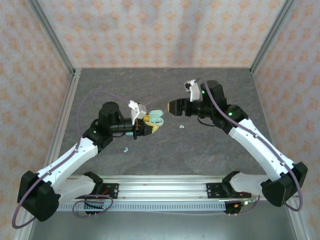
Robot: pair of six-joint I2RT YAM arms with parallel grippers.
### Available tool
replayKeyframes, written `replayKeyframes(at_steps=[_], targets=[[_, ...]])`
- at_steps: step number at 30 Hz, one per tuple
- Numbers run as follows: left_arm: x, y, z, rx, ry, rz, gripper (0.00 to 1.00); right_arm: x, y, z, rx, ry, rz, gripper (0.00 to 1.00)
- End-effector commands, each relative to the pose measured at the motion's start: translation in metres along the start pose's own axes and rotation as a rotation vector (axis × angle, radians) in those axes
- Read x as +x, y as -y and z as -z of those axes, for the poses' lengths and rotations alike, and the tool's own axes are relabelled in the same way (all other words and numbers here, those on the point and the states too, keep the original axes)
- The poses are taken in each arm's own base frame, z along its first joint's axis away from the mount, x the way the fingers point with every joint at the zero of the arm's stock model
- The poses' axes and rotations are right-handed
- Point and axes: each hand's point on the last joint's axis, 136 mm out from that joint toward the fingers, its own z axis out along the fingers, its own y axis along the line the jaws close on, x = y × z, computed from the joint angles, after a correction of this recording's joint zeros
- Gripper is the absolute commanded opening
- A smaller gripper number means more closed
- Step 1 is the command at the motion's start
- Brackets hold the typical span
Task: Insert the wireless bluetooth earbuds into the charging case
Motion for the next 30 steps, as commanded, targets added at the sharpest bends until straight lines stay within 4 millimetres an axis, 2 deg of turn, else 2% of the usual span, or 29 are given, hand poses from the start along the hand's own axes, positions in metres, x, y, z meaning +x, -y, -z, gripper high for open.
replayKeyframes(at_steps=[1, 5, 8, 13, 19, 24, 30], targets=[[0.001, -0.002, 0.001, 0.013, 0.003, -0.013, 0.10, 0.001, 0.048, -0.005, 0.226, -0.015, -0.131, 0.70], [0.006, -0.005, -0.001, 0.016, -0.008, -0.001, 0.10, 0.018, 0.100, -0.025, 0.412, -0.098, -0.257, 0.68], [0.009, -0.008, -0.003, 0.016, -0.014, 0.001, 0.10, 0.032, 0.123, -0.051, 0.437, -0.165, -0.366, 0.64], [0.013, -0.014, -0.004, 0.007, -0.025, 0.004, 0.10, 0.050, 0.148, -0.096, 0.445, -0.227, -0.479, 0.56], [0.013, -0.022, -0.004, -0.014, -0.030, 0.005, 0.10, 0.066, 0.179, -0.135, 0.509, -0.286, -0.532, 0.42], [0.013, -0.025, -0.002, -0.032, -0.031, -0.005, 0.10, 0.072, 0.198, -0.150, 0.557, -0.284, -0.550, 0.37], [0.013, -0.027, 0.000, -0.045, -0.030, -0.010, 0.10, 0.077, 0.216, -0.160, 0.596, -0.281, -0.565, 0.36]])
